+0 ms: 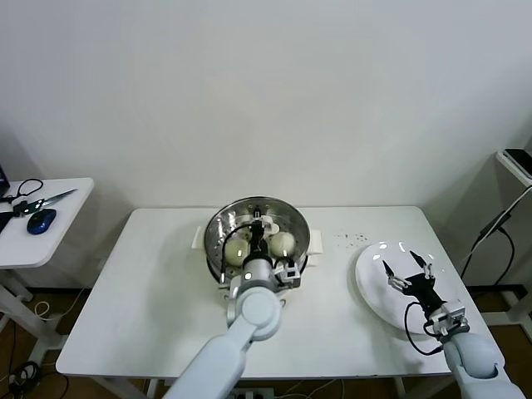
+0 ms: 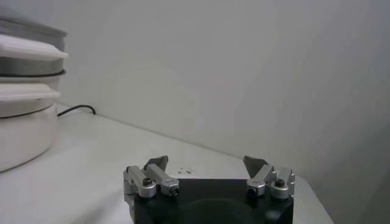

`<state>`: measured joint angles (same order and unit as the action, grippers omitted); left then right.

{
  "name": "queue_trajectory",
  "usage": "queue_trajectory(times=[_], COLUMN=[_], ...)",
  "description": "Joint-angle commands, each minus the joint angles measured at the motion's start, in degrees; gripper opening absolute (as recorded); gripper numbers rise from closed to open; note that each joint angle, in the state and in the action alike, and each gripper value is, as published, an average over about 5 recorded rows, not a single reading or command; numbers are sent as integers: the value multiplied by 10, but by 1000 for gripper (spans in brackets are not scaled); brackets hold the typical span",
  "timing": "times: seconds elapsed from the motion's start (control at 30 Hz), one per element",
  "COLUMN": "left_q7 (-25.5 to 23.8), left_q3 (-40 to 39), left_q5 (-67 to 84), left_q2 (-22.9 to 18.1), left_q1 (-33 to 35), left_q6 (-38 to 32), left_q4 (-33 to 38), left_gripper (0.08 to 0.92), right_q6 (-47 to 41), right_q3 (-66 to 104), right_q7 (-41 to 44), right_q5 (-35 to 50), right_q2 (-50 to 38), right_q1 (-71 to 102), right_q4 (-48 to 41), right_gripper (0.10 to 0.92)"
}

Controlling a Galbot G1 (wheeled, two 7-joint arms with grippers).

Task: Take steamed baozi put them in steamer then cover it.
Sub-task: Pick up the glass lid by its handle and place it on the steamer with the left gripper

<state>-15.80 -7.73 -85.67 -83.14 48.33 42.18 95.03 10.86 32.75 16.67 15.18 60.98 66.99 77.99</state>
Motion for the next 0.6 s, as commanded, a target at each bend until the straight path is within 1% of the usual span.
queue_trajectory(times=[0.03,0.37,0.6], left_q7=[5,4,-12], left_q3=[0,-1,2], left_q5=[-2,2,6], left_q2=[5,8,9], left_q1=[0,-1,-1], left_q6=[28,28,28], left_q4=[0,-2,7], left_gripper=[151,151,151], right_q6=[0,0,0], right_q3=[1,1,2], right_q7=[2,6,9], right_q5=[-1,-6,-7], right_q2=[1,4,3], right_q1=[0,-1,-2], right_q4=[-1,0,-1], right_gripper=[823,823,823])
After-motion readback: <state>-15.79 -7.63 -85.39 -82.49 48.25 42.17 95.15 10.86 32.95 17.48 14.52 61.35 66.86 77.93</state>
